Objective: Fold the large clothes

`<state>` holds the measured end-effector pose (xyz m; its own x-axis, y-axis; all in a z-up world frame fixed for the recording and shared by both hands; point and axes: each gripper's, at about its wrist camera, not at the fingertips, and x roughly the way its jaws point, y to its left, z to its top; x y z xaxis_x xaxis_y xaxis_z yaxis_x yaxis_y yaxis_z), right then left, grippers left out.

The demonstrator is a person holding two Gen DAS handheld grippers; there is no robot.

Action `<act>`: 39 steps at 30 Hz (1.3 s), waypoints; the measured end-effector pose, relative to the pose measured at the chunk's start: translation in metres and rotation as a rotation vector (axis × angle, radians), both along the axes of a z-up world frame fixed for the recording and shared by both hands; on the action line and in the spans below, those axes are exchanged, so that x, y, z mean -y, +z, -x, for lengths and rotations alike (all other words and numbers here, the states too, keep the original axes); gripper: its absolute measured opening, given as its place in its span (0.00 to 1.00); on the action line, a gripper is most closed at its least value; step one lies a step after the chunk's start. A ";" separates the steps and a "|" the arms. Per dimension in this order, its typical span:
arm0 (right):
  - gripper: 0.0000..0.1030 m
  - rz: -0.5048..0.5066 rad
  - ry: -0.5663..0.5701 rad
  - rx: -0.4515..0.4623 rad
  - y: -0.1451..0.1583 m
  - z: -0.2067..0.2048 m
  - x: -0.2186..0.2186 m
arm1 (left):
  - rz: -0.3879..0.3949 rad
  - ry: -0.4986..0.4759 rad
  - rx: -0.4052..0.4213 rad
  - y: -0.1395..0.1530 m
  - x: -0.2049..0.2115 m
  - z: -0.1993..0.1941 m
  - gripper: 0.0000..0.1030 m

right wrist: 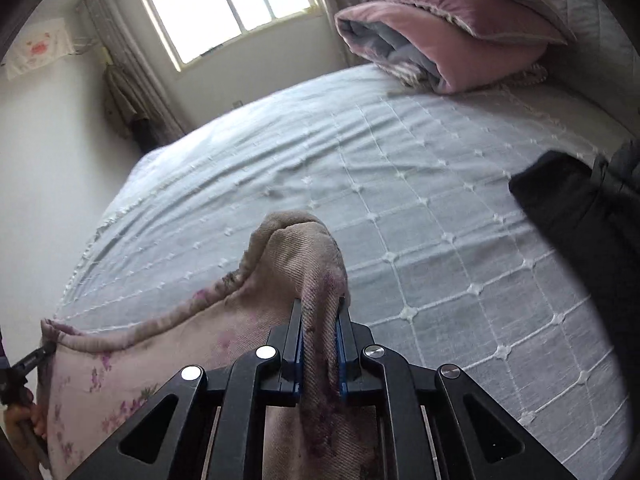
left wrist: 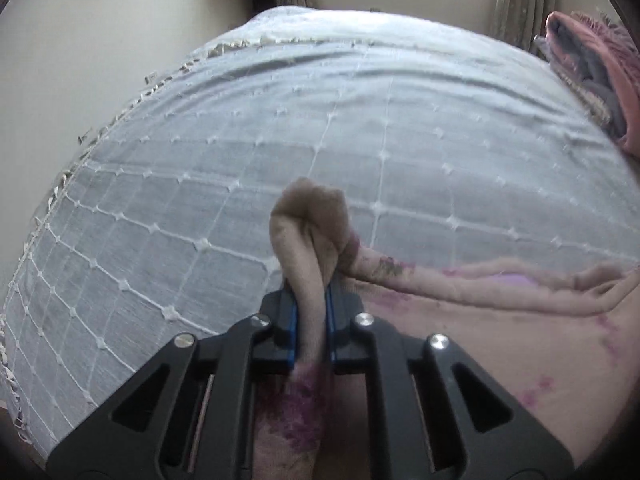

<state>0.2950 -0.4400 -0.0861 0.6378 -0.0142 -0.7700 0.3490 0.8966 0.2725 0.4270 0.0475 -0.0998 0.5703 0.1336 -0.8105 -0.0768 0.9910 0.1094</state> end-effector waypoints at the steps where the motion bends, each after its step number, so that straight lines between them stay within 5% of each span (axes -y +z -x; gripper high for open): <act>1: 0.12 0.002 -0.007 -0.039 -0.021 -0.004 0.001 | -0.003 0.008 -0.009 -0.013 0.000 0.003 0.14; 4: 0.12 -0.005 -0.031 -0.106 -0.067 -0.007 0.005 | 0.074 0.032 0.051 -0.014 -0.014 0.012 0.16; 6: 0.12 -0.006 -0.037 -0.085 -0.069 -0.003 0.007 | 0.148 0.058 0.033 -0.017 -0.026 0.009 0.20; 11: 0.17 -0.048 -0.064 -0.086 -0.073 0.005 0.014 | 0.114 0.059 0.020 -0.015 -0.015 0.004 0.32; 13: 0.19 -0.043 -0.083 -0.091 -0.072 0.013 0.016 | 0.157 0.058 0.016 -0.010 -0.020 0.004 0.34; 18: 0.20 0.047 -0.120 -0.119 -0.056 0.042 0.011 | 0.349 0.041 0.074 0.041 -0.051 0.016 0.42; 21: 0.20 0.069 -0.140 -0.128 -0.054 0.045 0.012 | 0.431 0.067 0.140 0.071 -0.076 0.035 0.61; 26: 0.47 0.112 -0.196 -0.174 -0.050 0.044 0.015 | 0.364 0.065 0.105 0.076 -0.094 0.070 0.63; 32: 0.66 0.141 -0.089 -0.055 0.018 0.095 -0.012 | 0.271 0.021 0.082 0.076 -0.056 0.137 0.63; 39: 0.67 0.098 0.179 -0.008 0.033 0.137 -0.094 | 0.280 -0.088 0.092 0.077 0.028 0.191 0.67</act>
